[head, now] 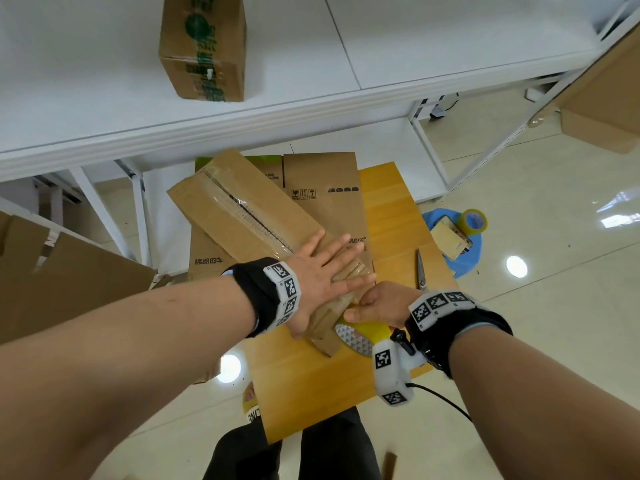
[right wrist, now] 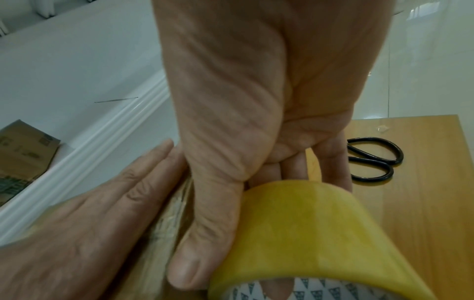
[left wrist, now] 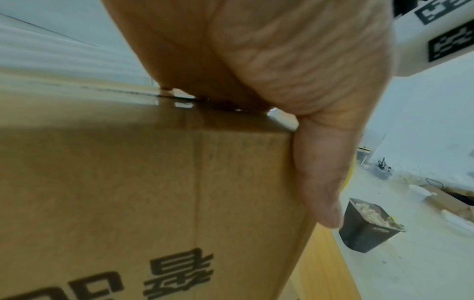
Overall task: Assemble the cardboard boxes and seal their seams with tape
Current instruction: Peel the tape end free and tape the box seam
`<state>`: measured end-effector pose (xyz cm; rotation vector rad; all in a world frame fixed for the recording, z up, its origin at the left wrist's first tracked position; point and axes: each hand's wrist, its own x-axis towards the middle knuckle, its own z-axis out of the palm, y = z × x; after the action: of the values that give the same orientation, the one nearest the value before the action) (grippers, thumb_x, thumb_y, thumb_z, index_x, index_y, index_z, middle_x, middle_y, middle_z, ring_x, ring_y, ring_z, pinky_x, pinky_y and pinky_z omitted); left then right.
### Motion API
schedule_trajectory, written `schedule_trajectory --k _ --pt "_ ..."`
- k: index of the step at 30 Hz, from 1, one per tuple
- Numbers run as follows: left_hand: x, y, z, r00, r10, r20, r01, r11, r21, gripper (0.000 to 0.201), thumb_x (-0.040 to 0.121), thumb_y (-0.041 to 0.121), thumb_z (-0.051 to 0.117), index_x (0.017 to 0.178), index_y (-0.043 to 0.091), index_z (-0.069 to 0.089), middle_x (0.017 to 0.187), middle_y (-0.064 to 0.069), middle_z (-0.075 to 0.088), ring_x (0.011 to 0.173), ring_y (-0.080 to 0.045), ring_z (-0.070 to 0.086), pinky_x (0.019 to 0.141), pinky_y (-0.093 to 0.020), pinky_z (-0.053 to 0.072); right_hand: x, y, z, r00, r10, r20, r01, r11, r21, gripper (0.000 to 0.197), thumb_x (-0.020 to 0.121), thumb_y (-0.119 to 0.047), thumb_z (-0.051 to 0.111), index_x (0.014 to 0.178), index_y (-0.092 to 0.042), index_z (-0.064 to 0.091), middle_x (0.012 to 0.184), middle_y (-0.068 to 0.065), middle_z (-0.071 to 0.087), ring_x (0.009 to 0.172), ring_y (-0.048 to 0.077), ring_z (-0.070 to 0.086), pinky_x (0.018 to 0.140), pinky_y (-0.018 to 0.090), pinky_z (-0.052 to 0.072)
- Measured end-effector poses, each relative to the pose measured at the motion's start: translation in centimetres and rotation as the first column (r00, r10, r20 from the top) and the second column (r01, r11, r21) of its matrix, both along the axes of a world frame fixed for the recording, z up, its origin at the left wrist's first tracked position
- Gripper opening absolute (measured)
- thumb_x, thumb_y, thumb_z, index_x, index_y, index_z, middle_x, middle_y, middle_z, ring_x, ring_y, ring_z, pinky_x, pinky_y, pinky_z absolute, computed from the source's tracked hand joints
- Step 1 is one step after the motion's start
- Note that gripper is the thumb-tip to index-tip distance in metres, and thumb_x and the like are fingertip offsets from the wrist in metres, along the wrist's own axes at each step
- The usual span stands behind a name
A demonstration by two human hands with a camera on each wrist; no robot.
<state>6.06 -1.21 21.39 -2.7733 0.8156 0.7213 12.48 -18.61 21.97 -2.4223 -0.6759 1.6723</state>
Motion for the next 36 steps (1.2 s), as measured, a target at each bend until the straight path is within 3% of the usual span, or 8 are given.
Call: schedule_trajectory --k 5,10,14,17,21,25,32,36 --pt "0.2 0.1 1.9 0.999 0.036 0.005 -0.035 0.998 -0.046 0.139 0.055 0.045 0.073 0.137 0.04 -0.039 0.158 -0.015 -0.013 0.144 -0.037 -0.014 0.11 -0.064 -0.006 0.9 0.2 2.0 0.999 -0.007 -0.043 0.003 0.996 -0.086 0.08 0.087 -0.062 0.062 0.145 -0.01 0.047 0.124 0.001 0.059 0.113 0.016 0.055 0.09 0.024 0.038" --pt "1.2 1.3 5.7 0.988 0.139 0.071 -0.128 0.981 -0.145 0.148 0.045 0.063 0.075 0.139 0.039 -0.037 0.154 -0.014 0.01 0.14 -0.038 0.01 0.111 -0.063 0.001 4.1 2.0 7.8 0.993 0.119 0.006 -0.117 0.981 -0.153 0.071 0.085 -0.067 0.058 0.139 -0.02 0.055 0.145 0.002 0.051 0.133 0.022 0.046 0.101 0.032 0.033" --pt "2.3 2.7 10.0 0.95 0.296 0.1 -0.262 0.928 -0.265 0.152 0.043 0.067 0.076 0.14 0.036 -0.036 0.148 -0.007 0.016 0.136 -0.031 0.018 0.114 -0.056 0.009 7.4 3.6 13.0 0.994 -0.031 0.109 0.039 0.996 -0.077 0.113 0.045 -0.087 0.072 0.134 -0.018 0.06 0.144 0.005 0.054 0.126 0.025 0.053 0.107 0.04 0.04" --pt "3.1 4.2 13.3 0.906 0.417 0.075 -0.358 0.849 -0.388 0.152 0.044 0.065 0.079 0.142 0.036 -0.033 0.148 -0.004 0.016 0.134 -0.028 0.021 0.114 -0.05 0.018 8.9 4.7 17.5 0.97 -0.207 0.13 0.192 0.974 0.12 0.075 0.068 -0.065 0.078 0.116 -0.008 0.066 0.128 0.011 0.064 0.111 0.027 0.06 0.106 0.047 0.045" --pt "3.3 6.5 15.5 0.847 0.529 -0.041 -0.448 0.671 -0.591 0.15 0.05 0.055 0.085 0.143 0.037 -0.031 0.147 -0.004 0.017 0.133 -0.027 0.022 0.112 -0.045 0.026 9.6 5.7 22.6 0.954 -0.266 0.14 0.219 0.935 0.279 0.073 0.059 -0.074 0.076 0.092 -0.009 0.078 0.089 0.009 0.075 0.094 0.033 0.07 0.103 0.052 0.048" --pt "2.7 7.3 15.5 0.784 0.607 -0.128 -0.48 0.462 -0.746 0.149 0.052 0.045 0.089 0.141 0.045 -0.031 0.141 -0.003 0.022 0.132 -0.024 0.023 0.111 -0.046 0.026 9.0 7.1 24.4 0.927 -0.317 0.202 0.203 0.874 0.441 0.047 0.085 -0.059 0.066 0.094 -0.014 0.077 0.089 0.004 0.077 0.091 0.019 0.073 0.099 0.049 0.05" --pt "2.3 8.1 10.4 0.731 0.656 -0.189 -0.517 0.351 -0.78 0.152 0.05 0.047 0.09 0.137 0.049 -0.035 0.147 -0.001 0.012 0.137 -0.026 0.025 0.112 -0.044 0.03 8.2 10.1 23.0 0.919 -0.373 0.123 0.273 0.831 0.485 0.05 0.086 -0.051 0.069 0.102 -0.004 0.074 0.083 0.01 0.077 0.075 0.02 0.074 0.071 0.03 0.06" --pt "1.6 9.7 5.2 0.683 0.679 -0.268 -0.604 0.318 -0.731 0.157 0.044 0.049 0.091 0.138 0.046 -0.034 0.158 -0.002 0.0 0.144 -0.025 0.016 0.116 -0.046 0.021 6.4 11.8 18.3 0.925 -0.353 0.139 0.237 0.824 0.514 0.043 0.086 -0.049 0.071 0.077 -0.007 0.074 0.073 0.004 0.074 0.063 0.015 0.069 0.061 0.022 0.051"
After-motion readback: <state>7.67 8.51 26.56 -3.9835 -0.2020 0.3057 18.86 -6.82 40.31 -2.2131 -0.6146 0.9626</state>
